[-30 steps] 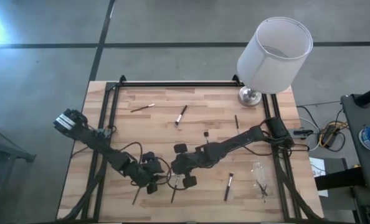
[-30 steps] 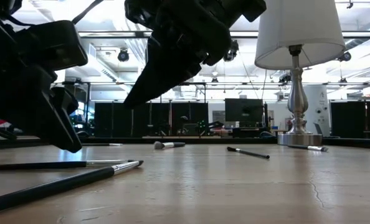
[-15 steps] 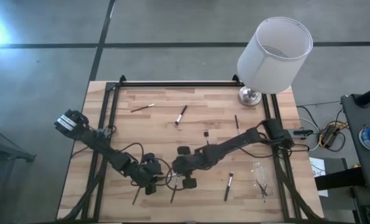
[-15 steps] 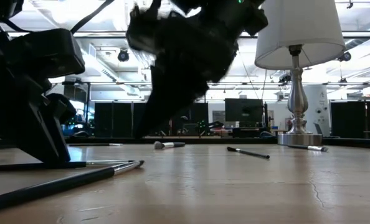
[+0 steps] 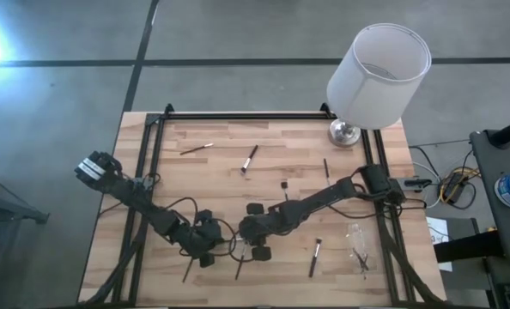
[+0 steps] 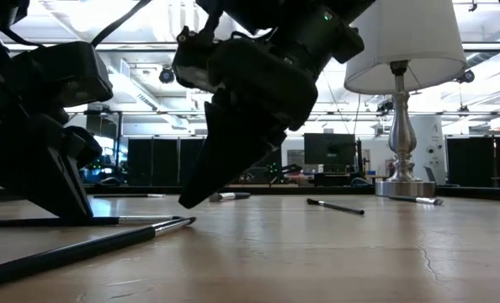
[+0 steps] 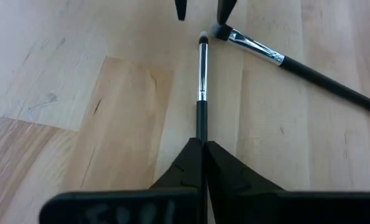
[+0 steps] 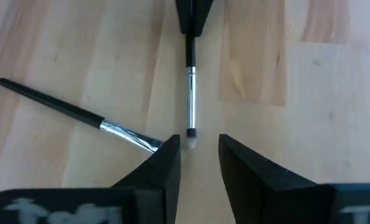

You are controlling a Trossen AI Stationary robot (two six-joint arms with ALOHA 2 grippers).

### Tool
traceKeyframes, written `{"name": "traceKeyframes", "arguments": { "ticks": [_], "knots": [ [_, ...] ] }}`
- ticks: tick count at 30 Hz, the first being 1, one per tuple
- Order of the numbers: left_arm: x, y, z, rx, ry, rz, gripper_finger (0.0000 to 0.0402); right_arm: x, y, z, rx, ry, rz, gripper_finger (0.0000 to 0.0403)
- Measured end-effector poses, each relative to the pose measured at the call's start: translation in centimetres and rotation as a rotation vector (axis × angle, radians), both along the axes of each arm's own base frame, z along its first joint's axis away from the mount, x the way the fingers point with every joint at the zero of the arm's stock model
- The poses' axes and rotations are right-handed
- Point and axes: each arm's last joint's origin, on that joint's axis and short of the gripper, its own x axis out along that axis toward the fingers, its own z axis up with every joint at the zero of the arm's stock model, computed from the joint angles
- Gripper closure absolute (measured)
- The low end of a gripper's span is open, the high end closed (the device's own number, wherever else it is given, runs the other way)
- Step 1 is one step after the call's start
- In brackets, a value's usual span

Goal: Put items in baskets/containers
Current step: Put the eyeshadow brush into the transparent organizer

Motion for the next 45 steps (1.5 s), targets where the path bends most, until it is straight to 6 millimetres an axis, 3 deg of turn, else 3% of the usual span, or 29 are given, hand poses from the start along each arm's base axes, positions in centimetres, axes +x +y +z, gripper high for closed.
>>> {"name": "traceKeyframes", "arguments": {
  "ticks": [14,26,35,45],
  "knots": [
    [0.0,0.1,0.0,0.017,-0.01,0.014,0.04,0.1,-0.6,-0.3,0.046,0.004,-0.025,0.0338],
    [0.0,0.3,0.0,0.036,-0.024,0.047,0.0401,-0.2,-1.8,-1.3,0.059,0.006,-0.082,0.0326],
    [0.0,0.3,0.0,0.034,-0.025,0.051,0.0401,-0.3,-1.8,-1.5,0.079,0.003,-0.068,0.0349],
    [0.0,0.3,0.0,0.032,-0.024,0.054,0.0401,-0.6,-1.8,-0.4,0.079,0.007,-0.061,0.0304]
  ]
}}
